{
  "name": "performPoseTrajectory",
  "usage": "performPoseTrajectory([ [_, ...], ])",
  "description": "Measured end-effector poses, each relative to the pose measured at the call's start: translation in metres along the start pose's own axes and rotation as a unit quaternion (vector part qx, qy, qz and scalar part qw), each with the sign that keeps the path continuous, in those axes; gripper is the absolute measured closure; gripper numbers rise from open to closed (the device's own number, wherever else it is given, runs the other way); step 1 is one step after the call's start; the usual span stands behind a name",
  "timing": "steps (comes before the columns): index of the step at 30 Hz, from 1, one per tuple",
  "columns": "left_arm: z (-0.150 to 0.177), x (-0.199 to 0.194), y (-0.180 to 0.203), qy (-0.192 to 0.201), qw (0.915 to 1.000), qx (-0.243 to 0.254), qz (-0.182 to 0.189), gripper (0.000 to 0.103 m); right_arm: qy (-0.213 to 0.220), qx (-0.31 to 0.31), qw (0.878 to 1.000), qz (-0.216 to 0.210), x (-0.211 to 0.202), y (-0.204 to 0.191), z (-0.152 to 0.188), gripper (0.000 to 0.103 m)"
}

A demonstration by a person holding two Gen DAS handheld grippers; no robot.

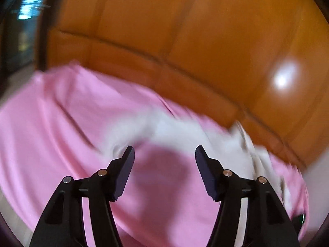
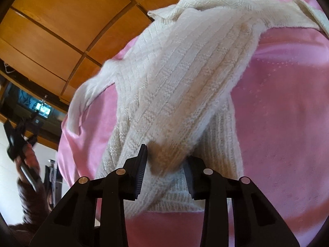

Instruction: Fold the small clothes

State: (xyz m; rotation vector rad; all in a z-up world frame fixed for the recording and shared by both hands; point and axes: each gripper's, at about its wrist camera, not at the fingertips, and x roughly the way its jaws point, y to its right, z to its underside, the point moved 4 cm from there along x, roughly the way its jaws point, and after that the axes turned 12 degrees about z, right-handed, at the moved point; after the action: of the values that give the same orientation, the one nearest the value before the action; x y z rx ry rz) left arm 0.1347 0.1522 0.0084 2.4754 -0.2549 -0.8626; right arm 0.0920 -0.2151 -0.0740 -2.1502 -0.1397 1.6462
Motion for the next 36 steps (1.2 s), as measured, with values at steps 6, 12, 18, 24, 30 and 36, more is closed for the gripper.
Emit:
performPoseTrajectory([
  [6,0.133,0.067,0.073,-0.189,0.9638,-0.023,0.187,0.044,-0.018,-0.001,1.0,-0.025,0.002,-0.003,0.0,0.069],
  [12,0.203,0.095,0.123,-0.282,0.9323,-0.012,0.226,0.088,-0.021,-0.024,0.999,-0.02,0.001,-0.017,0.002,0.085],
  [18,0.16,0.06,0.131,-0.203,0.961,0.039,0.183,0.098,0.08,-0.068,0.994,-0.013,-0.071,-0.039,-0.03,0.096],
  [24,0.064,-0.036,0.116,-0.08,0.9768,0.042,0.194,0.099,0.202,-0.079,0.976,-0.014,-0.179,-0.048,-0.062,0.097],
  [30,0.036,-0.15,0.062,-0.029,0.9827,0.049,0.176,0.099,0.238,-0.076,0.968,-0.017,-0.244,-0.017,-0.026,0.097],
  [36,0.115,-0.113,0.01,-0.132,0.9853,-0.01,0.108,0.099,0.081,-0.071,0.992,0.063,-0.17,0.049,0.066,0.097],
])
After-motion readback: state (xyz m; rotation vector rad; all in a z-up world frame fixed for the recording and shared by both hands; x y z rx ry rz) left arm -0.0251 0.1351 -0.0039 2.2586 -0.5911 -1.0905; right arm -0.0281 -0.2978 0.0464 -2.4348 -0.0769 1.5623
